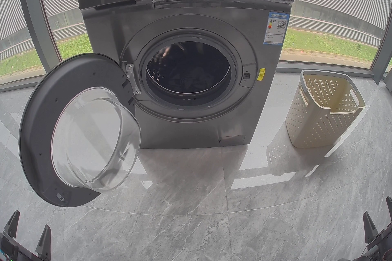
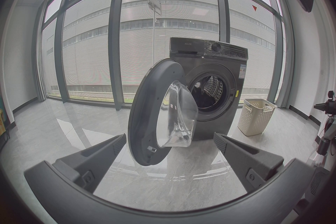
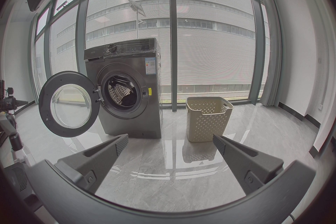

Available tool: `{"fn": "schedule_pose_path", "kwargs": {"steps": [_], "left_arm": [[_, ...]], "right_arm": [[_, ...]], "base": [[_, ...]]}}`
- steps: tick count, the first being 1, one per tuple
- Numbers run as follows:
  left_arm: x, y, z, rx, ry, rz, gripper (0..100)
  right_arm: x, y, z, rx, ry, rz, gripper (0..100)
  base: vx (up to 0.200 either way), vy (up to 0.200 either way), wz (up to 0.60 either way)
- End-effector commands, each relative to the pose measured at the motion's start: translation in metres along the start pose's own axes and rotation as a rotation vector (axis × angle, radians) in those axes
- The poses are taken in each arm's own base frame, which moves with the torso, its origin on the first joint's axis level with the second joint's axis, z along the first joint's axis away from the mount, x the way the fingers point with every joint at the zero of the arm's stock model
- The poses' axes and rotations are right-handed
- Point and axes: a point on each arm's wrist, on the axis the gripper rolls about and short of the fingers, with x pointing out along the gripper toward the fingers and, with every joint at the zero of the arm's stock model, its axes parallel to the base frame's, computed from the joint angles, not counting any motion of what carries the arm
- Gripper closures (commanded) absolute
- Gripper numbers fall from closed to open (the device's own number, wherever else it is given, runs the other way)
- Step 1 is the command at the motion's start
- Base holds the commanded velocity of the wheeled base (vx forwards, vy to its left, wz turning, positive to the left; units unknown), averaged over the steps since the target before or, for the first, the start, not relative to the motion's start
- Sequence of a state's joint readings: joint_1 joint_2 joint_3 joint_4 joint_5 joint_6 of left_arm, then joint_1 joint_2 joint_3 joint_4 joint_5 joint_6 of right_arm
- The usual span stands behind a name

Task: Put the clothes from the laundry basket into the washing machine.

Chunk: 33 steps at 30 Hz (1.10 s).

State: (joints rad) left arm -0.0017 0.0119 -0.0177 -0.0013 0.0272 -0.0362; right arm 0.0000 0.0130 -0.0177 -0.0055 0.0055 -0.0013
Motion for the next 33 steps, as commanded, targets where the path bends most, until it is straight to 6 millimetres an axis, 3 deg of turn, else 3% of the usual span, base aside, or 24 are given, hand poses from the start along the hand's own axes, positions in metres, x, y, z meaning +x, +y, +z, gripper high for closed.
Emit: {"fn": "schedule_pose_path", "kwargs": {"steps": [1,5,11,20,33], "left_arm": [[0.0004,0.0002,-0.0051,-0.002,0.005,0.001,0],[0.0004,0.0002,-0.0051,0.0,0.005,0.001,0],[0.0004,0.0002,-0.0051,0.0,0.005,0.001,0],[0.0004,0.0002,-0.0051,-0.002,0.005,0.001,0],[0.0004,0.0001,-0.0051,-0.002,0.006,-0.001,0]], "right_arm": [[0.0011,0.0,-0.0049,0.0,0.015,0.001,0],[0.0012,0.0,-0.005,-0.002,0.018,-0.004,0],[0.0012,-0.0001,-0.0049,-0.003,0.016,-0.002,0],[0.0011,0.0,-0.0049,-0.002,0.015,0.005,0],[0.0011,0.0,-0.0049,-0.002,0.015,0.005,0]], "base": [[0.0,0.0,0.0],[0.0,0.0,0.0],[0.0,0.0,0.6],[0.0,0.0,0.0],[0.0,0.2,0.0]]}}
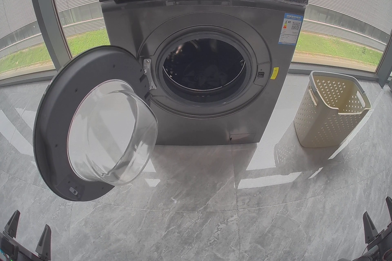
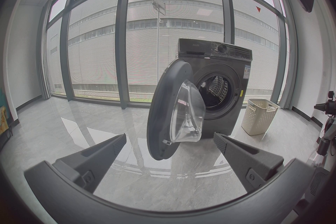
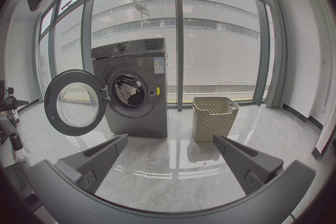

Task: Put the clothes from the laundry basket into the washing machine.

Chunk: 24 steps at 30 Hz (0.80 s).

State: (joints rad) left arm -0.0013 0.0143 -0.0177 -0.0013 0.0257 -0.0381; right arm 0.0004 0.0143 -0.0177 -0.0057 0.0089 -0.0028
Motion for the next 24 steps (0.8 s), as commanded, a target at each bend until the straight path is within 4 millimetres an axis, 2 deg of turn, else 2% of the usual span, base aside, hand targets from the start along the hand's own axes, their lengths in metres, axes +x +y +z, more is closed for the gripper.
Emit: {"fn": "schedule_pose_path", "kwargs": {"steps": [1,8,22,23,24], "left_arm": [[0.0,0.0,-0.005,0.0,0.003,0.002,0],[0.0,0.0,-0.005,0.001,0.003,0.0,0],[0.0,0.0,-0.005,0.024,-0.001,0.002,0],[-0.007,-0.001,0.023,-0.01,-0.119,-0.026,0],[-0.012,-0.002,0.044,-0.016,-0.162,-0.056,0]], "right_arm": [[0.001,0.0,-0.005,0.0,0.014,0.001,0],[0.001,0.0,-0.005,0.0,0.014,0.001,0],[0.001,0.0,-0.005,0.0,0.014,0.001,0],[0.001,0.0,-0.005,0.0,0.014,0.0,0],[0.001,0.0,-0.005,0.0,0.014,0.0,0]], "base": [[0.0,0.2,0.0],[0.0,0.2,0.0],[0.0,0.0,0.0],[0.0,0.0,0.0],[0.0,0.0,0.0]]}}
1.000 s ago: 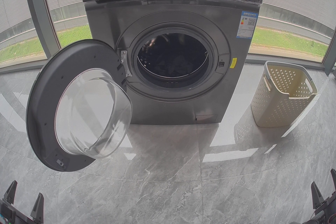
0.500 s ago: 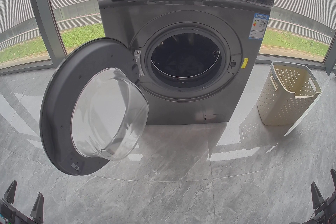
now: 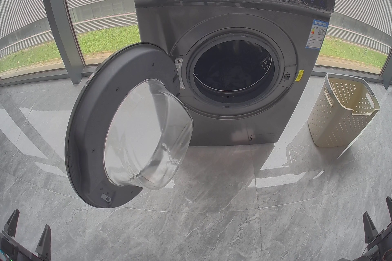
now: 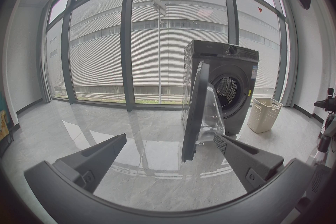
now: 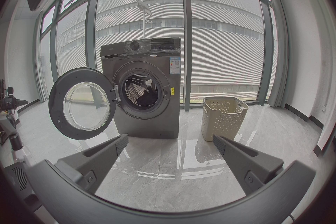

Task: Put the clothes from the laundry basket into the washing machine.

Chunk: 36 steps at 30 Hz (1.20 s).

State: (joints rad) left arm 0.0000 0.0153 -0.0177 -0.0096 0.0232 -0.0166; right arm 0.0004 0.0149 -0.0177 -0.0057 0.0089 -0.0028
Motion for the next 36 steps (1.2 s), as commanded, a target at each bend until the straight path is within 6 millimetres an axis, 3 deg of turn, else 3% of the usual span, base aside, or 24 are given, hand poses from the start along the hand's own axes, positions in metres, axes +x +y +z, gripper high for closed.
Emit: {"fn": "schedule_pose_path", "kwargs": {"steps": [1,4,10,19,25,31,36], "left_arm": [[-0.013,-0.001,0.054,-0.036,-0.151,-0.07,0],[-0.001,-0.003,0.073,-0.033,-0.035,-0.161,0],[0.044,-0.008,0.103,-0.049,0.116,-0.243,0],[0.112,-0.015,0.107,-0.05,0.237,-0.312,0],[0.145,-0.02,0.11,-0.061,0.292,-0.38,0],[0.168,-0.032,0.113,-0.062,0.337,-0.483,0],[0.165,-0.051,0.12,-0.085,0.324,-0.664,0]], "right_arm": [[0.001,0.0,-0.005,0.0,0.015,0.001,0],[0.001,0.0,-0.005,0.0,0.013,0.0,0],[0.001,0.0,-0.005,0.0,0.013,0.001,0],[0.001,0.0,-0.005,0.001,0.013,0.001,0],[0.001,0.0,-0.005,0.001,0.013,-0.002,0],[0.001,0.0,-0.005,0.001,0.013,0.001,0],[0.001,0.0,-0.005,0.0,0.013,0.001,0]], "base": [[0.0,0.0,0.0],[0.0,0.0,0.0],[0.0,0.0,0.0],[0.0,0.0,0.0],[0.0,0.0,0.0],[0.0,0.0,0.0],[0.0,0.0,0.0]]}}
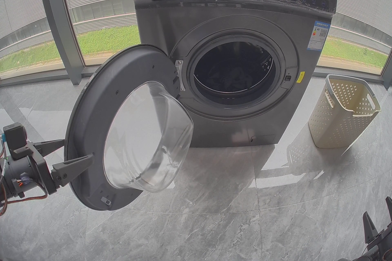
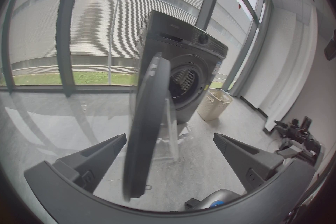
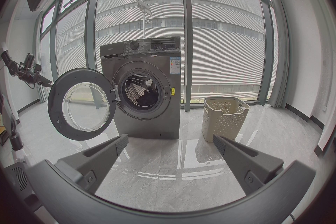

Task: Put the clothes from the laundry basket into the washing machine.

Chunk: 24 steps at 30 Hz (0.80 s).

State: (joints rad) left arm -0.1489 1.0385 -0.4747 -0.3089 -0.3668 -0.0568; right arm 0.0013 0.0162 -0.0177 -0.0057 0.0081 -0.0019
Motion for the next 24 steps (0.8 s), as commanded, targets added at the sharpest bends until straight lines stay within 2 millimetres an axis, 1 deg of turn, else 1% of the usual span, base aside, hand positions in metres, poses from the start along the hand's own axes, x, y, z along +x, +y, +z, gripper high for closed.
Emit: {"fn": "schedule_pose_path", "kwargs": {"steps": [1,4,7,15,19,24], "left_arm": [[0.017,-0.013,0.004,-0.016,0.039,-0.162,0],[0.014,-0.019,0.003,-0.028,0.038,-0.198,0],[0.011,-0.02,0.002,-0.027,0.032,-0.203,0],[0.002,-0.016,-0.01,-0.018,0.035,-0.136,0],[0.008,-0.012,-0.012,0.003,0.054,-0.087,0],[0.03,-0.007,-0.014,0.029,0.118,-0.021,0]], "right_arm": [[0.001,0.0,-0.005,-0.001,0.012,0.001,0],[0.001,0.0,-0.005,0.0,0.012,0.0,0],[0.001,0.0,-0.005,-0.001,0.012,0.001,0],[0.001,0.0,-0.005,-0.001,0.012,0.001,0],[0.001,0.0,-0.005,-0.001,0.012,0.001,0],[0.001,0.0,-0.005,-0.001,0.012,0.001,0]], "base": [[0.0,0.0,0.0],[0.0,0.0,0.0],[0.0,0.0,0.0],[0.0,0.0,0.0],[0.0,0.0,0.0],[0.0,0.0,0.0]]}}
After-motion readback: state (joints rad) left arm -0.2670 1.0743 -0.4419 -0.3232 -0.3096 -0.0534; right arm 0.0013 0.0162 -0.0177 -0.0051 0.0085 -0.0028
